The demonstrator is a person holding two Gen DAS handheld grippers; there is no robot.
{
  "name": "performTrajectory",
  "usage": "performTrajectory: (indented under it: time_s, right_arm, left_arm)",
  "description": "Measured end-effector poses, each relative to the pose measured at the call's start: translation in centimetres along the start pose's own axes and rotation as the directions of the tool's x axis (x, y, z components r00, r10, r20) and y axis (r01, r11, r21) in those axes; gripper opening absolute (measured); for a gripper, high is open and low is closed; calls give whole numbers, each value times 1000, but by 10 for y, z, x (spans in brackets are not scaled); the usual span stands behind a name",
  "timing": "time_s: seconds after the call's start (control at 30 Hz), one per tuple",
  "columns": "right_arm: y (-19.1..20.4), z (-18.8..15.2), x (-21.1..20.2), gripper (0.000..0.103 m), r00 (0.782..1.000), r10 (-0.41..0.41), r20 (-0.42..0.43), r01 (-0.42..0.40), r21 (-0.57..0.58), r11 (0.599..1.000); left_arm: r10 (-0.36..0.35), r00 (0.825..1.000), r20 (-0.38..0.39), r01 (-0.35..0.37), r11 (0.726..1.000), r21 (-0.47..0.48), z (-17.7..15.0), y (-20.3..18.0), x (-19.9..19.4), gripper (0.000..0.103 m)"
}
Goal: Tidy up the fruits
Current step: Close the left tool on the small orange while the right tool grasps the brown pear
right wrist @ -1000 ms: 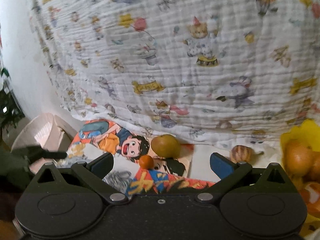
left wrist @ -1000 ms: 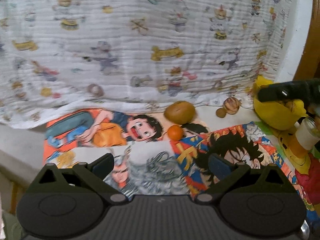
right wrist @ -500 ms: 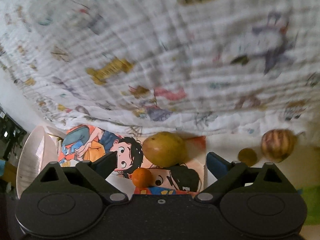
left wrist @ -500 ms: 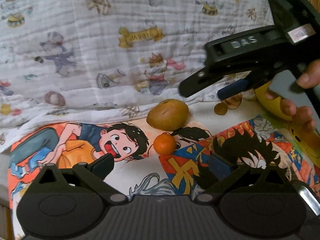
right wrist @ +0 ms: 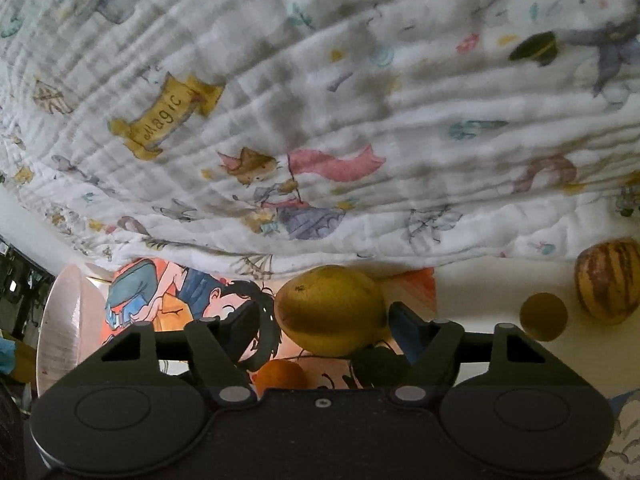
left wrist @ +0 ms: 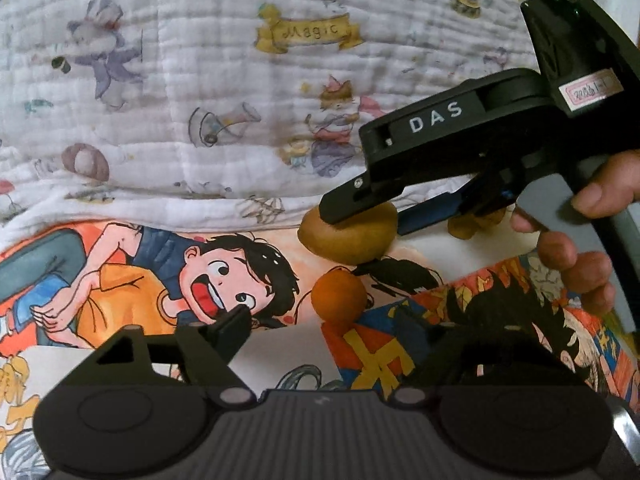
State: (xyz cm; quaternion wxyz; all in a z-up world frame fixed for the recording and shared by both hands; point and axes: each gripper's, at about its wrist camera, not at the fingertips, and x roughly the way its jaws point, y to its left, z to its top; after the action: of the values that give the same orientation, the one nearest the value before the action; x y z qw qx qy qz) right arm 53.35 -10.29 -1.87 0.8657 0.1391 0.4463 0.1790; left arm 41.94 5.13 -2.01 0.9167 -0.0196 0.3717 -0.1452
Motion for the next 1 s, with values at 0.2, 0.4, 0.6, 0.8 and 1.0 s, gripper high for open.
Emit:
performTrajectory:
  time_s: [0.2,0.4,0.6,0.8,1.0]
  right_arm:
    - [-4,1,7,68,1000,-9,3,9,19,1000]
    - [-7,1,8,68,1000,0,3,0,30,1000]
    - [-7,3,10,68,1000,6,-3,-6,37,999]
    - [-3,2,18,68,1000,12,-4,-11,41,999]
    - [-2,2,20,67,1000,9,8,-9,47,999]
  left_arm:
    - [-15,1000,-6,15,1000,-16,3,-5,8,64]
    - [-15,1000,1,15,999,-31,4,-8,16,56]
    - [-14,1000,4,14,999,-46,5,-7,17,42]
    - [-26,1000,9,26,999,-37,2,-10,18,36]
    - [-32,999,6,33,997,-67,-1,-6,15,35]
